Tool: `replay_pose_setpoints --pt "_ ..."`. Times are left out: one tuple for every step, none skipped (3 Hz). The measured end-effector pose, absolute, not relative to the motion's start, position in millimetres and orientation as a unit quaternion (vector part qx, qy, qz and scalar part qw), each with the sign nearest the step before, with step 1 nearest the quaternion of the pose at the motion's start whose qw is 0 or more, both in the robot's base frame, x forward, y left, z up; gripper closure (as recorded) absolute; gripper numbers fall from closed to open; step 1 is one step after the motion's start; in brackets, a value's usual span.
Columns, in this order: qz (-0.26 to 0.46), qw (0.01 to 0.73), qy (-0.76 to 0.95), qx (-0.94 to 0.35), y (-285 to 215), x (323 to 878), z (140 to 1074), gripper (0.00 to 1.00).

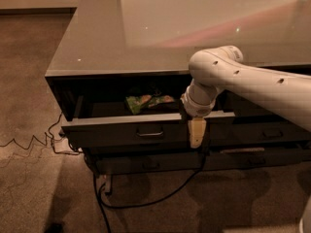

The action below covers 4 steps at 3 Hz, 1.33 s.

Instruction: Open top drawer

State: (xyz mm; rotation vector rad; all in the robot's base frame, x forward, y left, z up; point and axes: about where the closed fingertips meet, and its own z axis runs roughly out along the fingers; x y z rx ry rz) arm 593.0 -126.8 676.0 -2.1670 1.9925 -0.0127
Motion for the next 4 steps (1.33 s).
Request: replay_pose_setpoints --pt "-0.004 0.099 0.673 -0.733 -127 593 676 0.00" --pt "-0.003 0.093 0.666 -0.740 -121 592 667 0.00" --pt "-0.014 0.081 0.666 -0.742 -127 584 664 0.00" --pt "-0.025 0.067 0.671 -0.738 -139 571 662 0.00"
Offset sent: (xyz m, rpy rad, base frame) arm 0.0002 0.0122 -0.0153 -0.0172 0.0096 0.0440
